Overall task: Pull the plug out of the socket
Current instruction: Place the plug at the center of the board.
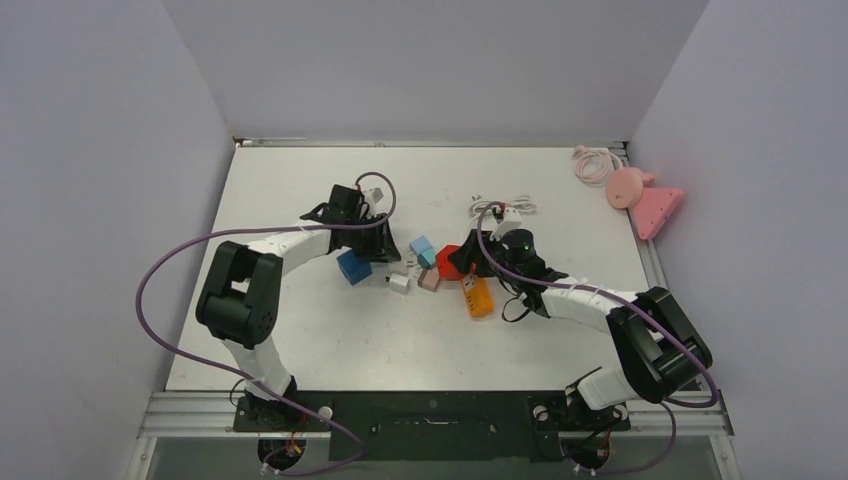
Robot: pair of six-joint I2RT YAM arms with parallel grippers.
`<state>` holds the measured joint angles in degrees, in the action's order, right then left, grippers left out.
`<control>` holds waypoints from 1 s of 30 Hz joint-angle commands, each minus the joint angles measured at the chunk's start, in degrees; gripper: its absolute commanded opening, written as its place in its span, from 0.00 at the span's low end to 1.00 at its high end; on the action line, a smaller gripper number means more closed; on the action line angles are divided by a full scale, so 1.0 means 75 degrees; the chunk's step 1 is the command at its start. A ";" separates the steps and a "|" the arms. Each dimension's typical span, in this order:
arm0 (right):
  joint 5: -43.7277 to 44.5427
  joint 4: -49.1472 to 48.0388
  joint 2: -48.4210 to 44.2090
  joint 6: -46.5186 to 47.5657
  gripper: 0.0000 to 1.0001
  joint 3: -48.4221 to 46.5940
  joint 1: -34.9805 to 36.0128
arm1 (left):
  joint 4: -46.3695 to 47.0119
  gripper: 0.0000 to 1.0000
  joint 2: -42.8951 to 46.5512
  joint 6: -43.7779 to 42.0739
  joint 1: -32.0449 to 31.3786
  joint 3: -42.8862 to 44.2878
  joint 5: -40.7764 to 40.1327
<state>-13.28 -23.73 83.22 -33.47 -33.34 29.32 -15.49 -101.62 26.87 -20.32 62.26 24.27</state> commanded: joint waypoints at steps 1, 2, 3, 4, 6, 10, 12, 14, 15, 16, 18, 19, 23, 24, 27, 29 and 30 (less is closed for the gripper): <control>0.0118 -0.0552 -0.0229 0.0169 0.05 -0.0031 0.0050 | -0.0244 0.43 0.0008 -0.0261 0.0002 0.0356 -0.0339; 0.0109 -0.0551 -0.0219 0.0163 0.05 -0.0040 0.0051 | -0.0263 0.46 0.0014 -0.0285 0.0002 0.0373 -0.0352; 0.0098 -0.0553 -0.0202 0.0164 0.05 -0.0042 0.0051 | -0.0267 0.49 0.0031 -0.0300 0.0002 0.0371 -0.0346; 0.0095 -0.0563 -0.0208 0.0168 0.05 -0.0043 0.0059 | -0.0251 0.51 0.0061 -0.0312 0.0002 0.0371 -0.0332; 0.0084 -0.0572 -0.0197 0.0162 0.05 -0.0043 0.0063 | -0.0185 0.56 0.0127 -0.0319 -0.0007 0.0357 -0.0287; 0.0083 -0.0595 -0.0202 0.0183 0.05 -0.0048 0.0086 | 0.0015 0.69 0.0396 -0.0463 -0.0050 0.0270 -0.0217; 0.0061 -0.0598 -0.0197 0.0225 0.05 -0.0065 0.0117 | 0.0236 0.75 0.0617 -0.0509 -0.0074 0.0153 -0.0137; 0.0101 -0.0514 -0.0195 0.0291 0.05 -0.0125 0.0172 | 0.0528 0.80 0.0863 -0.0513 -0.0080 0.0002 -0.0025; 0.0157 -0.0446 -0.0197 0.0326 0.08 -0.0164 0.0194 | 0.0654 0.83 0.0991 -0.0504 -0.0080 -0.0075 0.0030; 0.0209 -0.0380 -0.0203 0.0360 0.15 -0.0185 0.0211 | 0.0793 0.84 0.1144 -0.0492 -0.0088 -0.0149 0.0090; 0.0255 -0.0320 -0.0237 0.0402 0.34 -0.0206 0.0215 | 0.1081 0.86 0.1336 -0.0433 -0.0092 -0.0307 0.0283; 0.0258 -0.0290 -0.0257 0.0421 0.47 -0.0215 0.0226 | 0.1206 0.87 0.1400 -0.0381 -0.0092 -0.0372 0.0381; 0.0154 -0.0052 -0.0386 0.0570 0.74 -0.0365 0.0227 | 0.1536 0.88 0.1513 -0.0200 -0.0115 -0.0518 0.0705; 0.0127 0.0088 -0.0445 0.0621 0.79 -0.0411 0.0235 | 0.1537 0.88 0.1520 -0.0181 -0.0115 -0.0514 0.0731; 0.0123 0.0490 -0.0714 0.0857 0.91 -0.0548 0.0239 | 0.1526 0.88 0.1580 -0.0144 -0.0115 -0.0521 0.0747; 0.0230 0.0775 -0.0948 0.1005 0.96 -0.0550 0.0239 | 0.1513 0.88 0.1647 -0.0121 -0.0115 -0.0545 0.0775; 0.0286 0.0930 -0.1046 0.1065 0.98 -0.0531 0.0245 | 0.1498 0.88 0.1685 -0.0106 -0.0115 -0.0554 0.0772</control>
<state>-12.40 -19.51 80.09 -28.77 -34.92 30.79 -6.94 -91.55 25.34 -21.02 58.19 28.14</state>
